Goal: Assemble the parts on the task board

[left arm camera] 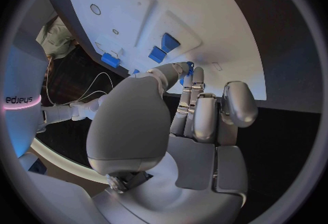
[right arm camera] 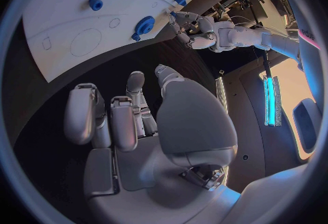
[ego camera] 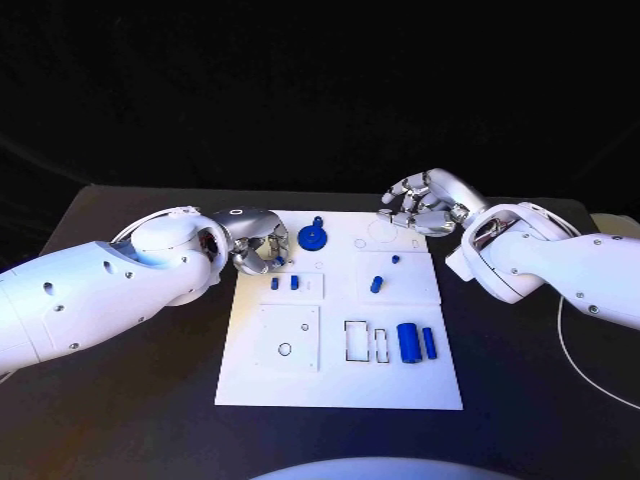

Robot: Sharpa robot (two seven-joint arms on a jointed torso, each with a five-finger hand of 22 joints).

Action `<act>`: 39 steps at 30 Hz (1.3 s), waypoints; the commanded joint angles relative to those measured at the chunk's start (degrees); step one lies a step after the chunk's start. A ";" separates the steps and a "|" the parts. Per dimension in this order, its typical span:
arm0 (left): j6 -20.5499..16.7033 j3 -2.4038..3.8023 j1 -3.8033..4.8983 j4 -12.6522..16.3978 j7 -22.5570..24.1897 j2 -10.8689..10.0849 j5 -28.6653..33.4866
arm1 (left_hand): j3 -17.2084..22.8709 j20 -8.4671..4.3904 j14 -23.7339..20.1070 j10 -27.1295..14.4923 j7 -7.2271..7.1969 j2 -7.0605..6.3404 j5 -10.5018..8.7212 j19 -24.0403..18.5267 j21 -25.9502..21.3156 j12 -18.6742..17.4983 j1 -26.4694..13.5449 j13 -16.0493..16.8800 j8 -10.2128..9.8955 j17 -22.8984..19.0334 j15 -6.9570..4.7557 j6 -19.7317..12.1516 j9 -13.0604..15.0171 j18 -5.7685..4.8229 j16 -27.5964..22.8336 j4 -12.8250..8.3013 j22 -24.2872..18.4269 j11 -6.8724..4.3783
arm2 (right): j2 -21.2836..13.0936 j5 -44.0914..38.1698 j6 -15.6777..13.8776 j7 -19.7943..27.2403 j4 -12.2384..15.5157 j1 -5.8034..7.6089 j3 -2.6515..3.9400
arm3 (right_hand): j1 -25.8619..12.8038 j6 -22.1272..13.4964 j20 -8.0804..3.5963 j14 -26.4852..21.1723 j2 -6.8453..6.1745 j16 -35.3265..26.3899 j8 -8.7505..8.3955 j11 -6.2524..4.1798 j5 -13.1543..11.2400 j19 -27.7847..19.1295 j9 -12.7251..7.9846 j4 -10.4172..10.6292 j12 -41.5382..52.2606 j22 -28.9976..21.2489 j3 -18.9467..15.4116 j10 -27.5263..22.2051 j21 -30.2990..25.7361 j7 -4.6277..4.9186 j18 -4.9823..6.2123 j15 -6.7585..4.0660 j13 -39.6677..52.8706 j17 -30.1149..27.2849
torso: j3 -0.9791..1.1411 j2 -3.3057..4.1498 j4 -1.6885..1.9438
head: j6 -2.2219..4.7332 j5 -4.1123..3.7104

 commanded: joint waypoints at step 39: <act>-0.76 0.66 -0.01 0.56 -1.17 0.93 0.76 | -0.35 -0.30 0.36 1.08 -0.08 0.05 -0.39 0.69 0.74 -0.74 -0.74 -0.03 -0.26 -0.02 0.15 0.85 0.11 -0.67 0.27 -0.38 0.80 -0.18 | 0.28 -0.40 0.67 0.24 -0.18 -0.17 0.00 | -0.37 0.24 -0.27 1.94 -0.37 -0.43 0.33 -0.16 0.40 -0.30 0.06 -0.05 -0.40 1.78 0.36 -0.04 -0.45 -0.03 0.93 -0.30 -0.41 -0.11 | 0.05 0.00 -0.03 | -0.12 -0.09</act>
